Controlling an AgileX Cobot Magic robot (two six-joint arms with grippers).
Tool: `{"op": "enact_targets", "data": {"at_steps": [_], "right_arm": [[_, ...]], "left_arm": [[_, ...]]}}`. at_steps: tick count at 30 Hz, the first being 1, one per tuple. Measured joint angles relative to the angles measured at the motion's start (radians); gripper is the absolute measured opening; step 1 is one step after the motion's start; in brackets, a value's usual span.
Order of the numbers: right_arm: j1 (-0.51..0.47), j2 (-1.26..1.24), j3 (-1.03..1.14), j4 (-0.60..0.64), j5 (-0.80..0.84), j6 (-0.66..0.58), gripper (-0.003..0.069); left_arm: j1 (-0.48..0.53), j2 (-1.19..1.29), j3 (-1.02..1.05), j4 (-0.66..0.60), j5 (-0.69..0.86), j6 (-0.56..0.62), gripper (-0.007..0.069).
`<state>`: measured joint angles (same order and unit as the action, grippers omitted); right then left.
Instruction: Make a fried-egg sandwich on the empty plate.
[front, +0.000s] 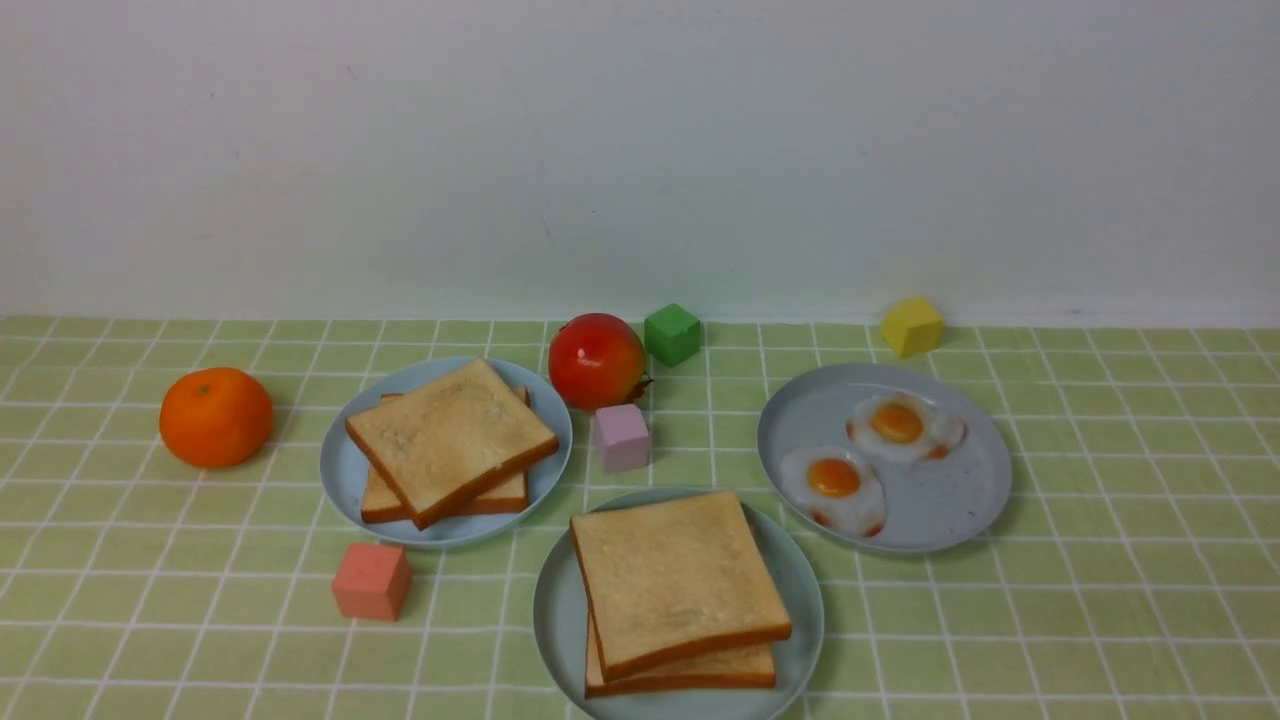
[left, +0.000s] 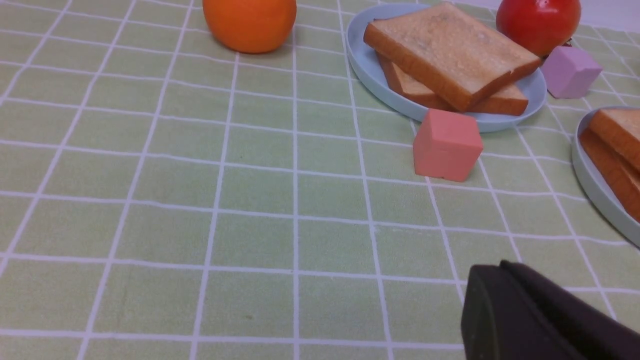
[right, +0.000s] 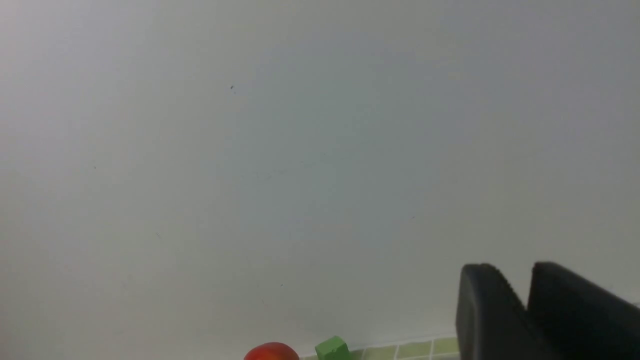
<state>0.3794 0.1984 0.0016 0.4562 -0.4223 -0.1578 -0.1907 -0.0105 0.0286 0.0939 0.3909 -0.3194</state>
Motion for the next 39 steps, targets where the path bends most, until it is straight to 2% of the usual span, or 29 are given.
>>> {"op": "enact_targets", "data": {"at_steps": [3,6,9,11,13,18,39], "right_arm": [[-0.011,-0.007,0.0,-0.049,0.004,-0.036,0.0157],[-0.087,-0.057,0.0,-0.117,0.072,-0.056,0.0162],[-0.165,-0.09,0.0,-0.176,0.163,-0.015,0.0165],[-0.261,-0.119,0.0,-0.24,0.333,0.093,0.0169],[-0.315,-0.14,0.004,-0.292,0.49,0.175,0.0172],[-0.343,-0.202,0.022,-0.39,0.781,0.247,0.0176],[-0.347,-0.208,0.017,-0.396,0.81,0.257,0.0195]], "left_arm": [[0.0,0.0,0.0,0.0,0.0,0.0,-0.001],[0.0,0.0,0.0,0.004,0.0,0.0,-0.0008],[0.0,0.0,0.0,0.005,0.0,0.0,-0.0005],[0.0,0.0,0.0,0.005,0.0,0.0,-0.0003],[0.0,0.0,0.0,0.005,0.0,0.0,-0.0002],[0.0,0.0,0.0,0.007,0.0,0.0,0.0003],[0.0,0.0,0.0,0.008,0.001,-0.001,0.0011]]}}
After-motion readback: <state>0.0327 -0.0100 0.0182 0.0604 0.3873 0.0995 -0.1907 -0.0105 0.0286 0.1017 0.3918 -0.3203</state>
